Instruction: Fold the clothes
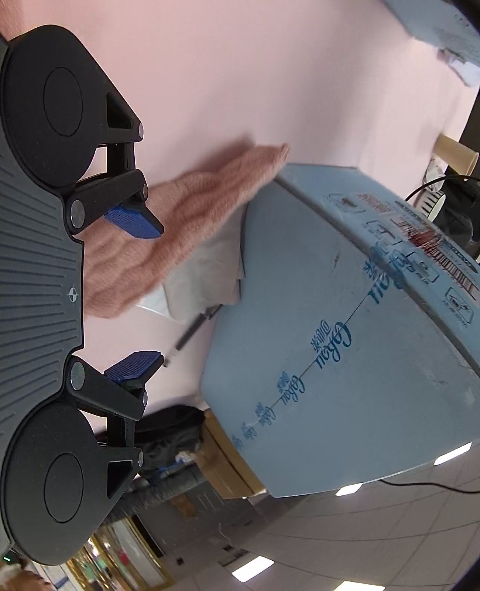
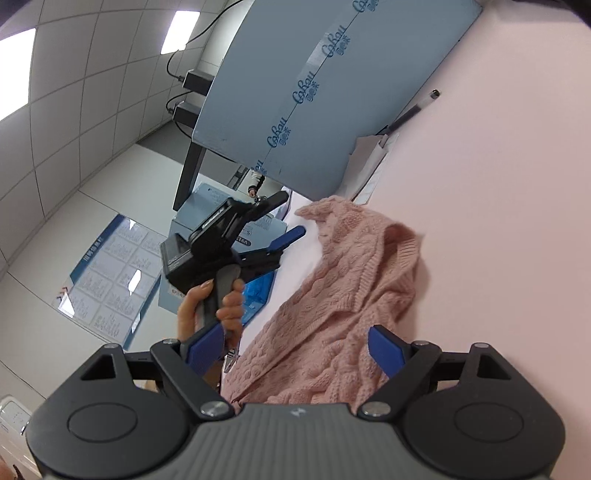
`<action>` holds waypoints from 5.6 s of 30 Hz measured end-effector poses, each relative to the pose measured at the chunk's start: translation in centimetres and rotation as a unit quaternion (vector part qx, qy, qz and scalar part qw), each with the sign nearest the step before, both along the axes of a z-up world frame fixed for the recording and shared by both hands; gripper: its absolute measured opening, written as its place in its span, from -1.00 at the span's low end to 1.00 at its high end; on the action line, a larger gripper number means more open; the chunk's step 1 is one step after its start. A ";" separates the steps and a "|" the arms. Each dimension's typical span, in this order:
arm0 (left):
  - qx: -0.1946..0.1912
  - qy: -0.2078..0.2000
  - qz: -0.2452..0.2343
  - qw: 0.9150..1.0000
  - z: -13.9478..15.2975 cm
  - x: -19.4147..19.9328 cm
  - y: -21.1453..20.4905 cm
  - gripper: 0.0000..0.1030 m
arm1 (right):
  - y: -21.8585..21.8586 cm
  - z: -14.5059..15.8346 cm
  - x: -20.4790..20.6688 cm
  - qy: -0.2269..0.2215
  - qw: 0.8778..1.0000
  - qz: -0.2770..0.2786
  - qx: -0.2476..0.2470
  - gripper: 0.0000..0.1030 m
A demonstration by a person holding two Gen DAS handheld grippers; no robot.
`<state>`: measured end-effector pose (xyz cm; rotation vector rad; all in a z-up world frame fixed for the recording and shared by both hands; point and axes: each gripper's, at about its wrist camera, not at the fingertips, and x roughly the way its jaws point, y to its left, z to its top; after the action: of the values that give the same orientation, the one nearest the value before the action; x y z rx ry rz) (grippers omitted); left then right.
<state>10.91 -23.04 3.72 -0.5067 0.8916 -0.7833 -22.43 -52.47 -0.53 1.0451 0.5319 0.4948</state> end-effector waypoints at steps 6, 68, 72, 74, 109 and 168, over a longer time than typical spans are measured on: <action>0.048 -0.043 0.025 0.998 -0.9 2.1 -2.8 0.33 | -1.0 -0.5 0.0 -0.006 1.000 -0.001 0.010 0.71; -0.068 -0.099 0.004 0.993 -1.2 -27.5 25.5 0.51 | 7.4 -2.8 -18.0 0.094 0.975 -0.056 -0.195 0.17; -0.066 -0.099 0.011 0.993 -1.4 -27.8 25.9 0.52 | 6.9 -3.2 -18.2 0.084 0.982 -0.045 -0.161 -0.72; -0.064 -0.096 0.014 0.993 -1.6 -27.7 25.9 0.52 | 6.8 -3.2 -18.6 0.079 0.983 -0.042 -0.159 -0.77; -0.009 -0.077 0.103 0.992 -3.0 -26.7 29.3 0.52 | 7.1 7.7 -3.9 -0.090 0.992 0.063 -0.062 -0.81; 0.066 0.006 0.008 0.998 -1.5 -14.3 12.7 0.53 | 9.7 5.5 2.4 0.019 0.994 0.101 -0.039 0.69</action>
<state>-3.40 -10.31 2.18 -0.4022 0.9419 -0.7017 -20.07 -42.75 5.01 0.9331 0.6898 0.6281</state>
